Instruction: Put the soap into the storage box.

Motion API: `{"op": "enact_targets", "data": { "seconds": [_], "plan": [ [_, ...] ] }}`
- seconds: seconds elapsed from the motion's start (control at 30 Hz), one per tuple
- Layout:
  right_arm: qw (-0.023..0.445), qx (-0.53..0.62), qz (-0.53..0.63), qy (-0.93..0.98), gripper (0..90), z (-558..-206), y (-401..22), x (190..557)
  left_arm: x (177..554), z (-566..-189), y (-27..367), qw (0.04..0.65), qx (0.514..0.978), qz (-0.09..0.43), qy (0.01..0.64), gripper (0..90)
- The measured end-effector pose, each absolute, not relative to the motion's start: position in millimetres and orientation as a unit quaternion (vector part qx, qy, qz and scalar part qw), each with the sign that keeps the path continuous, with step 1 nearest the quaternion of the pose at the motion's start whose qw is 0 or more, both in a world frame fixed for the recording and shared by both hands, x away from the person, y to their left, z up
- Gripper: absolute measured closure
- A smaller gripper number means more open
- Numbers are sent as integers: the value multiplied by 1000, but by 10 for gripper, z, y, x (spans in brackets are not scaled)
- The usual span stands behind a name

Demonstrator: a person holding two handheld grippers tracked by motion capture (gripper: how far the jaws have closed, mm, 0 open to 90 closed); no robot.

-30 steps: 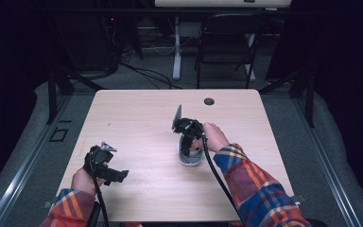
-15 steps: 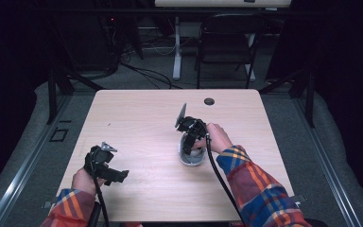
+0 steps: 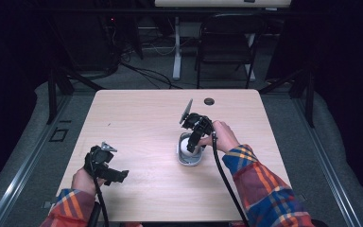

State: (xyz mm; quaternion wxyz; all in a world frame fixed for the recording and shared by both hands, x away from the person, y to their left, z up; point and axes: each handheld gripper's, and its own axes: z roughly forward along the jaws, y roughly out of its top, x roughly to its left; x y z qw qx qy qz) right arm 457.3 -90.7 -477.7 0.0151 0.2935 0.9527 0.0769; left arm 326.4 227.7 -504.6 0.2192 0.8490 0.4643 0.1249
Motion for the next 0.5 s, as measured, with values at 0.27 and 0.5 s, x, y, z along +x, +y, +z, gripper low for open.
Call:
{"op": "enact_targets", "data": {
  "seconds": [0.27,0.5],
  "plan": [
    [23,302,94,948,72,-4599,-1118,4472,3264,-5048,2274,218,849,127,465,1],
    [29,317,98,943,54,-4541,-1399,4371,3265,-5050,2273,218,848,126,466,1]
  ]
}}
